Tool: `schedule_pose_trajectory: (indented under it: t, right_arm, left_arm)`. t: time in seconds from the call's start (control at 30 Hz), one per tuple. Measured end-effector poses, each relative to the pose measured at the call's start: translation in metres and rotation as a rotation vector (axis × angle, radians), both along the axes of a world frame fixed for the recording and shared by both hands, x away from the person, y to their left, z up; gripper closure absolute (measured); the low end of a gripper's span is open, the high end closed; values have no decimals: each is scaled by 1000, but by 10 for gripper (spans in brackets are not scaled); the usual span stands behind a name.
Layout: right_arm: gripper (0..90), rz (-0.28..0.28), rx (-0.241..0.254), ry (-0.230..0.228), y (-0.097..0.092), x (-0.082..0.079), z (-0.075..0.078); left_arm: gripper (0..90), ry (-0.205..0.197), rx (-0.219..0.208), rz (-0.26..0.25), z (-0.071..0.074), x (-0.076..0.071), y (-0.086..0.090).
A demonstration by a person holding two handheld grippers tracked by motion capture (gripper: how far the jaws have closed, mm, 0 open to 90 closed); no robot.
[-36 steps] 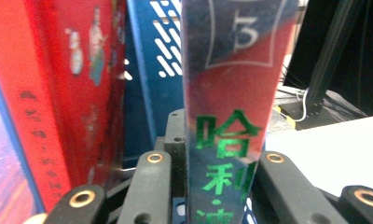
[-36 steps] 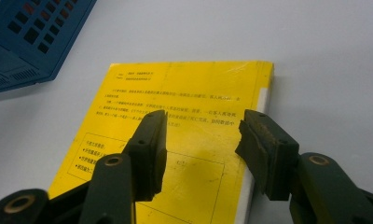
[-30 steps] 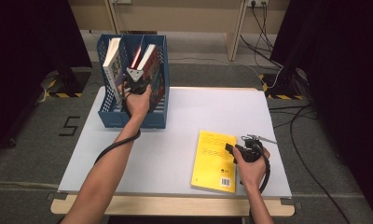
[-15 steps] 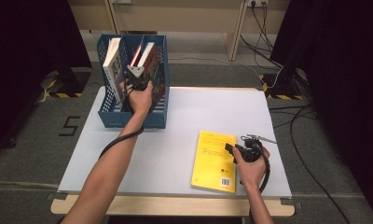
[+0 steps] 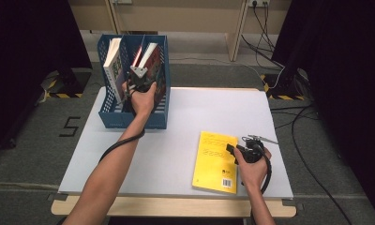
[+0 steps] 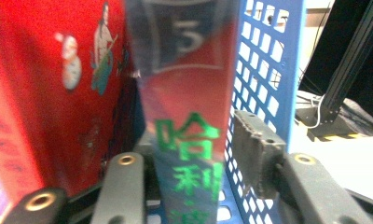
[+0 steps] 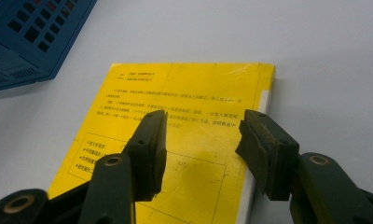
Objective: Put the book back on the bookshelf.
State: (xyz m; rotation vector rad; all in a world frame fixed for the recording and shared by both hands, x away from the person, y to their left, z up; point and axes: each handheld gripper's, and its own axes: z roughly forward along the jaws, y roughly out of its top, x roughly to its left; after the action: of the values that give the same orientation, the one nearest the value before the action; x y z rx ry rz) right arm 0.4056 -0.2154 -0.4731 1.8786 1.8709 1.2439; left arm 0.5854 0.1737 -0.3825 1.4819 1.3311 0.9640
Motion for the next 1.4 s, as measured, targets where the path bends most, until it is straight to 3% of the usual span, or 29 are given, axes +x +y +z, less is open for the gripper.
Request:
schedule_pose_trajectory:
  t: [0.57, 0.9, 1.13, 1.4]
  right_arm:
    - [493, 4, -8, -4, 1, 0, 3]
    - [487, 1, -10, 2, 0, 1, 4]
    - [487, -5, -10, 6, -1, 3, 7]
    - [486, -17, -16, 27, -3, 10, 11]
  left_arm:
    - [393, 36, -48, -44, 0, -23, 9]
    - [366, 47, -57, -83, 4, -40, 12]
    - [360, 59, -101, -138, 4, -57, 18]
    - [355, 57, -88, -162, 1, -72, 22]
